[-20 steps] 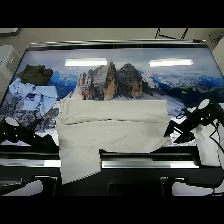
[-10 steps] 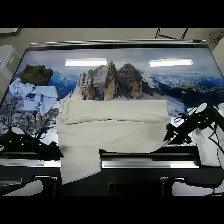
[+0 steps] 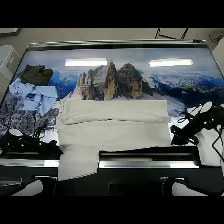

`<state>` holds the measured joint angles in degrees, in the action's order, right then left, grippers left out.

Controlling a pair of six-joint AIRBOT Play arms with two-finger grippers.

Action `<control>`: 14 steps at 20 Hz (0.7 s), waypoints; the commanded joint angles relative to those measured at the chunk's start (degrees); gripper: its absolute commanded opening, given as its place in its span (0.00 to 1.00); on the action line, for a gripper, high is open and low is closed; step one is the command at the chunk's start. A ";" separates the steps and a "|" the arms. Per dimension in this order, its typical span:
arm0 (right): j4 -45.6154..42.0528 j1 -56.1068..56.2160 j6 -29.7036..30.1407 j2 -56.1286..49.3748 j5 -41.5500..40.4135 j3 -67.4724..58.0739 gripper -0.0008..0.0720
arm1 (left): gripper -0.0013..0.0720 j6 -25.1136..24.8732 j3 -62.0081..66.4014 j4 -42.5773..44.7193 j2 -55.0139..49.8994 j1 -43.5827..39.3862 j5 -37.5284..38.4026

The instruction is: Fold the clothes and pants, and hang the long-sleeved shirts on hangers.

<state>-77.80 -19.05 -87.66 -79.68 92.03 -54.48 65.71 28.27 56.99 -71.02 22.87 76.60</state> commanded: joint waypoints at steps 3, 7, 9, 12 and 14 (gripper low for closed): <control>-1.18 -0.04 -0.79 5.22 -3.08 2.27 0.06 | 0.05 -0.17 2.10 -2.12 3.91 -0.04 2.08; 3.85 -0.02 -1.57 5.22 -5.95 -4.26 0.06 | 0.05 2.51 11.47 -3.72 3.85 -0.13 3.76; 7.74 0.11 -2.38 4.63 -9.92 -8.81 0.06 | 0.04 4.96 18.56 -4.13 3.65 -1.60 1.53; 8.92 2.99 -3.21 -1.16 -12.72 -17.51 0.06 | 0.04 8.11 30.12 -4.11 0.13 -7.67 -4.87; 8.13 5.46 -4.61 -7.41 -14.32 -24.15 0.06 | 0.05 10.38 39.10 -4.09 -5.86 -11.80 -8.28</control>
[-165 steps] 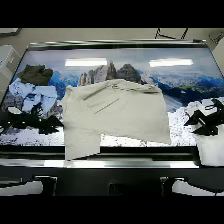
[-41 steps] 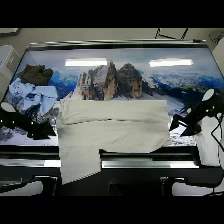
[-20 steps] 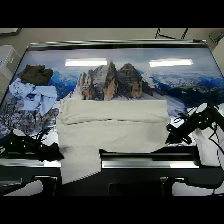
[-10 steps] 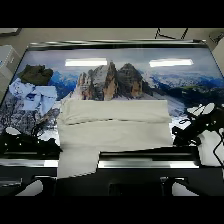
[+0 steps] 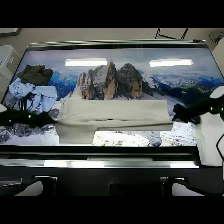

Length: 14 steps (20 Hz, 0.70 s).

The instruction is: Fold the clothes and pants, and hang the long-sleeved shirts on hangers.

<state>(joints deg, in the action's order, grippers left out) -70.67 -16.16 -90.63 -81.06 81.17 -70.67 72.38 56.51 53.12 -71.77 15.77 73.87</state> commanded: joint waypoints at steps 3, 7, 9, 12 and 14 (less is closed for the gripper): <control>0.57 2.95 -5.70 -15.56 -3.69 -18.08 0.06 | 0.05 7.48 22.97 -0.20 -16.15 -6.19 -5.29; 0.66 2.97 -7.28 -22.25 -6.08 -22.03 0.06 | 0.05 11.28 30.60 -0.24 -27.74 -6.34 -4.31; 1.64 2.97 -7.34 -24.79 -6.75 -22.03 0.06 | 0.05 11.43 30.64 -0.22 -31.45 -6.69 -4.02; 3.69 2.95 -7.32 -26.25 -7.21 -22.03 0.06 | 0.06 12.13 30.64 -0.28 -33.55 -6.69 -3.82; 3.48 2.14 -8.02 -26.01 -7.17 -22.34 0.12 | 0.50 12.11 31.15 -0.26 -33.24 -6.25 -2.80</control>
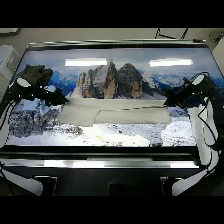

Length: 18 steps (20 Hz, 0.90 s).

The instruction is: Fold the clothes and pants, and hang the long-sleeved shirts on hangers.

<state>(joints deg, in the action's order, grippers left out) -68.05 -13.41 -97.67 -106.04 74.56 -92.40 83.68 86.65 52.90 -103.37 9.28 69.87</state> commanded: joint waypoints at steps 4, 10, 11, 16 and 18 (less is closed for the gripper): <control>1.75 -5.68 0.70 -0.90 5.33 -1.97 0.95 | 0.62 0.33 6.34 0.00 -1.27 3.08 10.34; 9.18 -6.71 9.53 -4.85 11.06 -1.73 1.00 | 0.62 -0.35 7.34 -0.09 4.55 1.86 11.63; 9.77 -6.47 10.80 -5.33 10.97 -1.75 1.00 | 0.62 -0.81 7.34 -0.11 5.57 1.01 11.63; 9.53 -8.35 15.45 -5.03 11.26 -2.40 1.00 | 0.62 -1.40 7.34 -0.22 10.19 -1.79 11.74; 9.55 -11.58 15.54 -3.91 12.09 -2.40 0.99 | 0.62 -1.40 7.34 -0.28 11.91 -2.05 11.76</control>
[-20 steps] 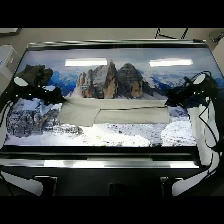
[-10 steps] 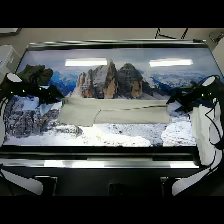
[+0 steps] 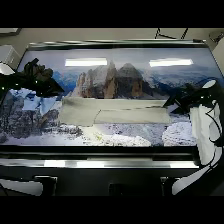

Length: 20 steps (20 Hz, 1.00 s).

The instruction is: Fold the clothes and pants, and hang the long-sleeved shirts on hangers.

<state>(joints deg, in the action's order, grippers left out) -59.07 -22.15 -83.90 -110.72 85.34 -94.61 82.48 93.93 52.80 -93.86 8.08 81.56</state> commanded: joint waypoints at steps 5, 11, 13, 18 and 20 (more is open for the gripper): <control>0.55 -5.92 1.95 1.27 3.10 1.79 0.99 | 0.62 -0.15 0.07 -0.37 3.85 -1.40 -0.15; 0.57 2.91 2.14 0.31 -7.15 5.33 0.92 | 0.62 0.02 0.07 -1.03 3.85 -4.96 -0.70; 0.92 5.03 1.57 0.44 -6.75 5.33 0.30 | 0.62 0.04 0.00 -0.98 3.72 -7.28 -3.48; 9.73 5.60 3.63 7.87 0.66 5.33 0.06 | 0.34 0.02 -3.30 -0.98 1.03 -17.44 -19.28; 11.52 6.36 3.17 14.27 2.14 5.33 0.06 | 0.16 0.17 -6.08 -1.01 -1.92 -23.98 -24.63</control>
<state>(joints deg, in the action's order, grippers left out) -51.94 -16.71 -80.88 -102.96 84.40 -89.27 82.50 90.65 51.72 -93.12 -8.78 66.30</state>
